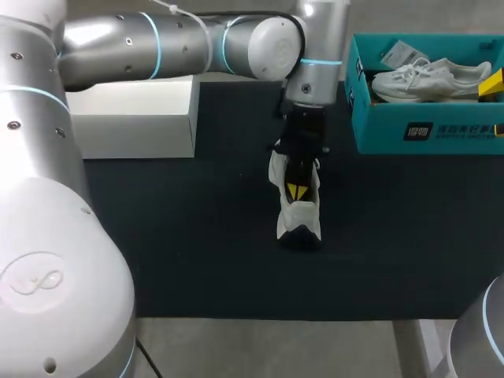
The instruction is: Take the shoe out of the shoebox, open the shoe tongue, remove and reinsert the insole, then place the shoe into the shoebox
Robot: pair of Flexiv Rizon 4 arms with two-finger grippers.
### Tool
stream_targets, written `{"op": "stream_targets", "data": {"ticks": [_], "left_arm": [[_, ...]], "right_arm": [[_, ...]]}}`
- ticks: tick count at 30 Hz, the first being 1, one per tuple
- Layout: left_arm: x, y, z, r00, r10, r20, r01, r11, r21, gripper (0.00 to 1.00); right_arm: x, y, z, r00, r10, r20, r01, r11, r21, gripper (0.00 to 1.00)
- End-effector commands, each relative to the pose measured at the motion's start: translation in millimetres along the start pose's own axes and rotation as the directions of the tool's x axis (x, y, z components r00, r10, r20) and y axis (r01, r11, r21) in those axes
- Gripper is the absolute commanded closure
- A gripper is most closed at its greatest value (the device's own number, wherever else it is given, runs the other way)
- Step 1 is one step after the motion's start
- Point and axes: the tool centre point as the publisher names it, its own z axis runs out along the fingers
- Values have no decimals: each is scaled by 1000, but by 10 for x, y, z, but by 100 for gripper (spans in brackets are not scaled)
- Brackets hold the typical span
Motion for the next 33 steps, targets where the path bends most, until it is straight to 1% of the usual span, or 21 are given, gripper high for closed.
{"op": "stream_targets", "data": {"ticks": [1, 5, 9, 11, 12, 16, 18, 20, 22, 25, 27, 33], "left_arm": [[46, -9, 128, 999, -32, 27, 33, 999, -13, 100], [43, -36, 253, 995, -97, 17, 97, 994, -55, 100], [14, -48, 335, 989, -146, 11, 147, 981, -129, 100], [-12, -85, 302, 988, -153, 24, 155, 972, -176, 100], [-23, -116, 247, 986, -157, 52, 165, 967, -194, 100], [-21, -251, 64, 982, -159, 102, 180, 949, -258, 100], [-6, -294, 27, 982, -172, 80, 188, 931, -314, 100], [17, -313, 22, 984, -172, 41, 176, 925, -336, 100], [32, -287, 61, 982, -186, 14, 178, 913, -368, 100], [18, -225, 172, 979, -203, -32, 173, 900, -401, 100], [3, -185, 246, 980, -194, -45, 162, 908, -386, 100], [-4, -105, 429, 975, -216, -59, 178, 908, -379, 100]], "right_arm": [[0, 9, 8, 1000, 2, 3, -2, 1000, 2, 0], [0, 9, 8, 1000, 2, 3, -2, 1000, 2, 0], [0, 9, 8, 1000, 2, 3, -2, 1000, 2, 0], [0, 9, 8, 1000, 2, 3, -2, 1000, 2, 0], [0, 9, 8, 1000, 2, 3, -2, 1000, 2, 0], [0, 9, 8, 1000, 2, 3, -2, 1000, 2, 0], [0, 9, 8, 1000, 2, 3, -2, 1000, 2, 0], [0, 9, 8, 1000, 2, 3, -2, 1000, 2, 0], [0, 9, 8, 1000, 2, 3, -2, 1000, 2, 0], [0, 9, 8, 1000, 2, 3, -2, 1000, 2, 0], [0, 9, 8, 1000, 2, 3, -2, 1000, 2, 0], [0, 9, 8, 1000, 2, 3, -2, 1000, 2, 0]]}}
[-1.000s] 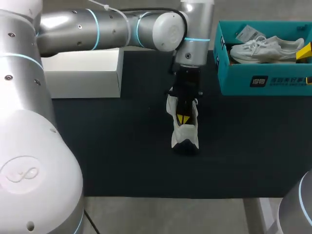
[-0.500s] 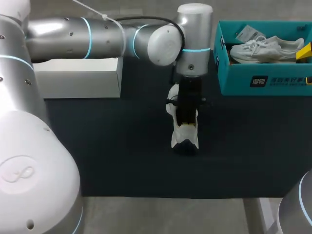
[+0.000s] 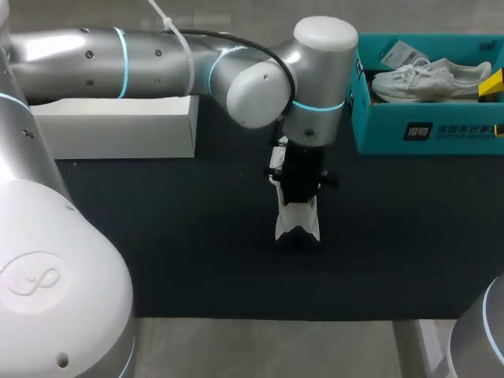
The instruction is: Take the shoe out of the shoebox, open the shoe tongue, remove and reinsert the insole, then place the shoe into the shoebox
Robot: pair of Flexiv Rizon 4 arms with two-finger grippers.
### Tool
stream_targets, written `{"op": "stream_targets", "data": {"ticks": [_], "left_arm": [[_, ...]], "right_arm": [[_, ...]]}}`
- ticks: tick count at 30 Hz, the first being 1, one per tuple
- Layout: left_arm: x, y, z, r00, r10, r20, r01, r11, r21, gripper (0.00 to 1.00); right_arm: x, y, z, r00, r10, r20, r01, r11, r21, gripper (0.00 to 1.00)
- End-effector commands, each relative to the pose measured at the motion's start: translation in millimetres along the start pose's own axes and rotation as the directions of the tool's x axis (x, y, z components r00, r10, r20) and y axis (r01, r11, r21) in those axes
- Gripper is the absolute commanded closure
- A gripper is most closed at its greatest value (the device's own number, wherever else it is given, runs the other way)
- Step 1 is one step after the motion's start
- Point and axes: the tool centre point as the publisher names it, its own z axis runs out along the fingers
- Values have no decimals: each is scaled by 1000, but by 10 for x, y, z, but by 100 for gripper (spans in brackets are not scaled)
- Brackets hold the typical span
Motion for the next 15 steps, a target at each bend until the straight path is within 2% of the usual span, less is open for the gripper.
{"op": "stream_targets", "data": {"ticks": [1, 8, 15], "left_arm": [[-33, -12, 194, 1000, -8, -13, 8, 1000, -7, 100], [-47, 13, 410, 999, -12, 40, 11, 999, 30, 100], [-125, 96, 428, 989, -19, 144, 12, 999, 50, 100]], "right_arm": [[0, 9, 7, 1000, 2, 3, -2, 1000, 2, 0], [0, 9, 7, 1000, 2, 3, -2, 1000, 2, 0], [0, 9, 7, 1000, 2, 3, -2, 1000, 2, 0]]}}
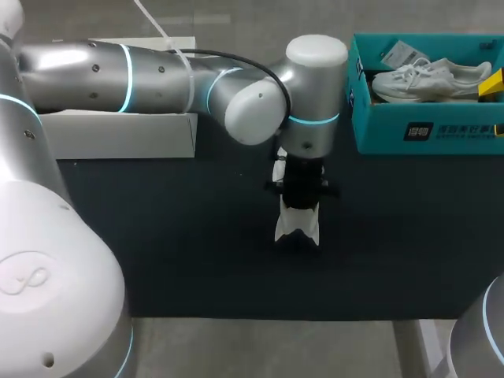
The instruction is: Take the shoe out of the shoebox, open the shoe tongue, remove and reinsert the insole, then place the shoe into the shoebox
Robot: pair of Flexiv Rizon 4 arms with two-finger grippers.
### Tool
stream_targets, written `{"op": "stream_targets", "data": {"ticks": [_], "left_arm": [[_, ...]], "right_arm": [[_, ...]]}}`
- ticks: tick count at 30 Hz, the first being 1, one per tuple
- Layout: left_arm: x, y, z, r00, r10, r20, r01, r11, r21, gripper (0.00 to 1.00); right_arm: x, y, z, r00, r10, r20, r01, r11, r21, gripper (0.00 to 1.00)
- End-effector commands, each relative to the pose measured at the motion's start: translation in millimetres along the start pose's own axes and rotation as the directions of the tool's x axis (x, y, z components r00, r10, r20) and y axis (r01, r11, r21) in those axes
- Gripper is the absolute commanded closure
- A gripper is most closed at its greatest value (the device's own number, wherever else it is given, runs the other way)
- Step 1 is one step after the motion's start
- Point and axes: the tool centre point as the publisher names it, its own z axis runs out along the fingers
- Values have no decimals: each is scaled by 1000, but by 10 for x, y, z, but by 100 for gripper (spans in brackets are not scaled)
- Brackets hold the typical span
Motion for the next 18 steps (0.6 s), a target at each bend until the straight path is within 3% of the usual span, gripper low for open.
{"op": "stream_targets", "data": {"ticks": [1, 5, 11, 18], "left_arm": [[9, 68, 121, 998, 9, 62, -10, 1000, 11, 100], [-32, 51, -120, 989, 20, 144, -21, 1000, 5, 100], [-38, 49, -244, 988, 37, 153, -37, 999, -1, 100], [-86, 82, 17, 983, -5, 182, 3, 1000, 15, 100]], "right_arm": [[0, 9, 7, 1000, 2, 3, -2, 1000, 2, 0], [0, 9, 7, 1000, 2, 3, -2, 1000, 2, 0], [0, 9, 7, 1000, 2, 3, -2, 1000, 2, 0], [0, 9, 7, 1000, 2, 3, -2, 1000, 2, 0]]}}
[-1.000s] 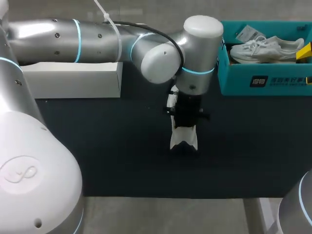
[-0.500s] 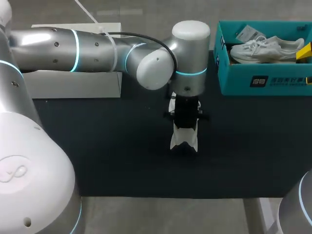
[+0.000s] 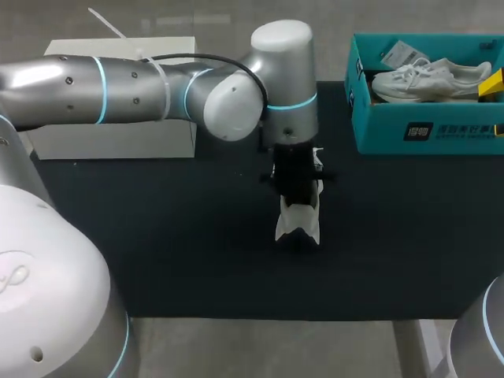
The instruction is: Take the shoe out of the shoebox, open the shoe tongue, remove and reinsert the insole, then place the shoe into the shoebox
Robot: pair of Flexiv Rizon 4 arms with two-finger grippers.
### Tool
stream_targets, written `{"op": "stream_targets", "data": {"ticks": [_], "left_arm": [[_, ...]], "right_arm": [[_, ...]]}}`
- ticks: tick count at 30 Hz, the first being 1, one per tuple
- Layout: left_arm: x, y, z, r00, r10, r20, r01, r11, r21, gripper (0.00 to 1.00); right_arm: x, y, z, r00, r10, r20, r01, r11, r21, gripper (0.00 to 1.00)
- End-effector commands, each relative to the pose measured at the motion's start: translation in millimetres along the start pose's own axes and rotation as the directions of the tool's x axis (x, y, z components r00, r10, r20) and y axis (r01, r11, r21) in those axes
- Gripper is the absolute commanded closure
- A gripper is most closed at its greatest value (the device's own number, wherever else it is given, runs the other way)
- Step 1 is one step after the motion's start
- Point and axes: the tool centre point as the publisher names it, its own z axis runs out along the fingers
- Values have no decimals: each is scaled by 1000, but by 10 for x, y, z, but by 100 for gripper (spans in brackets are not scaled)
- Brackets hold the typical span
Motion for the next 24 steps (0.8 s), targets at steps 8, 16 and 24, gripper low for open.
{"op": "stream_targets", "data": {"ticks": [8, 16, 24], "left_arm": [[25, 58, 234, 998, -48, 36, 47, 999, 9, 100], [20, 130, -295, 998, -16, 67, 25, 991, -130, 100], [57, 186, -3, 1000, -15, 5, 16, 990, -140, 100]], "right_arm": [[-1, 9, 7, 1000, 2, 3, -2, 1000, 1, 0], [-1, 9, 7, 1000, 2, 3, -2, 1000, 1, 0], [-1, 9, 7, 1000, 2, 3, -2, 1000, 1, 0]]}}
